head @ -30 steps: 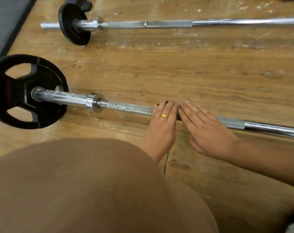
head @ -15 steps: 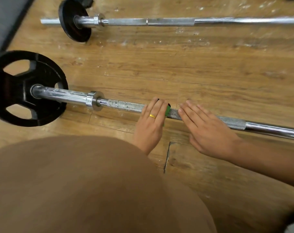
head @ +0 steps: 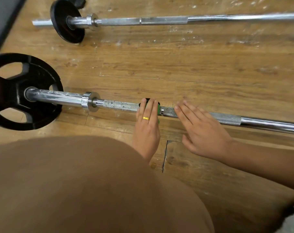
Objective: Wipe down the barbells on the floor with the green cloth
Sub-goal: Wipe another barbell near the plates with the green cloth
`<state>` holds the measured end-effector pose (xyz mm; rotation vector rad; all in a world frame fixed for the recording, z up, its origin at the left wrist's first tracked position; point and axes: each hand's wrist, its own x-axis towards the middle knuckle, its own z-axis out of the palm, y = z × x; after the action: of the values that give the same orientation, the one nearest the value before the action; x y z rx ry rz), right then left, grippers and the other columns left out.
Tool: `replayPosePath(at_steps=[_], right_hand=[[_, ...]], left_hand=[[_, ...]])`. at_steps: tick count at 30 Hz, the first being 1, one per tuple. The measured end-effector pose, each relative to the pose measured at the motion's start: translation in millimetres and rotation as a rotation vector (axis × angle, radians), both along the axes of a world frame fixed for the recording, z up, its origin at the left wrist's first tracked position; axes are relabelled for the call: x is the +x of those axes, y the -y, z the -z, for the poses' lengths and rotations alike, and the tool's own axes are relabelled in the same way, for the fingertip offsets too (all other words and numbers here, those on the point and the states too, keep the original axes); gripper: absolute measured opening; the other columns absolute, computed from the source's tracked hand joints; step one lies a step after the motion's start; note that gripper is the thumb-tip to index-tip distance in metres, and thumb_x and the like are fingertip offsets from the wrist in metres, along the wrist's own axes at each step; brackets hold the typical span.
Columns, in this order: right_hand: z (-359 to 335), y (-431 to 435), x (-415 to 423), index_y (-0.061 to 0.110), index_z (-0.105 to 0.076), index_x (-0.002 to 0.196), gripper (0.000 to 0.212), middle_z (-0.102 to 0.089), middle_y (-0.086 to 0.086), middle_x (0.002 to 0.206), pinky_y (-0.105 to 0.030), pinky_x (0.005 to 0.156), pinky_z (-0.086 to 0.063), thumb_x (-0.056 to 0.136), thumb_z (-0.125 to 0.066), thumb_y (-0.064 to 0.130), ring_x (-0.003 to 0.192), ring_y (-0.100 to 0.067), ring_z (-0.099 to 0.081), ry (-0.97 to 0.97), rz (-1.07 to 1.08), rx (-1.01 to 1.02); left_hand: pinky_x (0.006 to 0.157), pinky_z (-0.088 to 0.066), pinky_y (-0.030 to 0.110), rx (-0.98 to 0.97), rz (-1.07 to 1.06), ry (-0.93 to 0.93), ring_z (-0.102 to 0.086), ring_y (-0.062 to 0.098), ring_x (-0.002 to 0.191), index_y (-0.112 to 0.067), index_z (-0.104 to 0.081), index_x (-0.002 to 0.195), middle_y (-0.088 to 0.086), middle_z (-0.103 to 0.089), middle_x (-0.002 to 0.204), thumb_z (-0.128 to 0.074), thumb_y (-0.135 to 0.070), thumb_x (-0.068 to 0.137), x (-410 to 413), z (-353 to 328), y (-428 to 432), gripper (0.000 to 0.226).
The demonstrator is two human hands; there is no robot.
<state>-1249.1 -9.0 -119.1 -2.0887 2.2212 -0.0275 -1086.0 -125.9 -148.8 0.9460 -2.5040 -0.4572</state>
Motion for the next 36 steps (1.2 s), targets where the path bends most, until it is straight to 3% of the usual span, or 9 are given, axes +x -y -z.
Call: replayPosePath(at_steps=[7,13,18,24,27,32,36], right_hand=[[5.5,-6.8,6.2,-0.002,-0.015,0.157,0.083,-0.012,-0.021,0.165,-0.048,0.124,-0.015,0.089,-0.043,0.037,0.155,-0.032,-0.006,-0.036,-0.039,0.007],[2.3,-13.3,6.4,-0.005,-0.02,0.155,0.075,-0.016,-0.023,0.163,-0.049,0.123,-0.022,0.091,-0.032,0.033,0.154,-0.034,-0.011,-0.051,-0.089,0.012],[-5.1,-17.8,15.2,-0.002,-0.028,0.153,0.079,-0.027,-0.022,0.16,-0.049,0.118,-0.033,0.088,-0.058,0.032,0.149,-0.034,-0.028,0.002,-0.053,0.026],[-7.5,-24.6,22.7,-0.002,-0.031,0.152,0.083,-0.03,-0.022,0.159,-0.048,0.118,-0.032,0.084,-0.064,0.032,0.147,-0.034,-0.033,-0.001,-0.06,0.025],[-4.4,-28.6,24.5,-0.003,-0.03,0.152,0.082,-0.028,-0.022,0.16,-0.048,0.119,-0.031,0.084,-0.062,0.031,0.148,-0.034,-0.03,-0.006,-0.073,0.01],[2.9,-34.9,30.2,-0.002,-0.018,0.155,0.075,-0.015,-0.021,0.164,-0.049,0.12,-0.017,0.091,-0.035,0.032,0.153,-0.034,-0.016,-0.036,-0.096,0.0],[7.0,-40.0,33.7,-0.003,-0.016,0.155,0.076,-0.007,-0.023,0.164,-0.05,0.124,-0.014,0.093,-0.038,0.034,0.154,-0.035,-0.006,-0.062,-0.118,0.016]], left_hand=[[0.118,-0.031,0.054,0.033,0.088,-0.003,-0.023,0.03,0.153,0.003,-0.044,0.147,0.015,-0.044,0.153,-0.044,-0.005,0.103,-8.5,-2.8,-11.5,0.045],[0.119,-0.034,0.046,-0.024,0.214,0.032,-0.03,0.026,0.15,-0.001,-0.048,0.145,0.012,-0.049,0.15,-0.05,0.0,0.1,-4.4,-5.2,-13.9,0.046],[0.117,-0.036,0.049,-0.004,0.114,0.056,-0.035,0.03,0.148,0.001,-0.048,0.145,0.014,-0.05,0.149,-0.053,0.003,0.099,7.2,-11.5,-10.2,0.046],[0.111,-0.04,0.058,0.078,-0.027,0.049,-0.033,0.036,0.148,0.005,-0.051,0.141,0.017,-0.051,0.148,-0.053,0.008,0.097,-3.7,-21.7,-41.8,0.045],[0.109,-0.041,0.06,0.067,0.015,0.082,-0.033,0.04,0.146,0.007,-0.051,0.141,0.018,-0.05,0.148,-0.056,0.014,0.092,1.1,-26.7,-46.7,0.049],[0.106,-0.044,0.062,0.037,0.035,0.105,-0.034,0.044,0.144,0.009,-0.052,0.139,0.021,-0.051,0.147,-0.06,0.019,0.086,6.0,-26.2,-50.0,0.054],[0.107,-0.045,0.058,0.016,0.078,0.097,-0.032,0.036,0.147,0.007,-0.052,0.14,0.018,-0.053,0.146,-0.063,0.02,0.082,3.6,-19.3,-56.6,0.06]])
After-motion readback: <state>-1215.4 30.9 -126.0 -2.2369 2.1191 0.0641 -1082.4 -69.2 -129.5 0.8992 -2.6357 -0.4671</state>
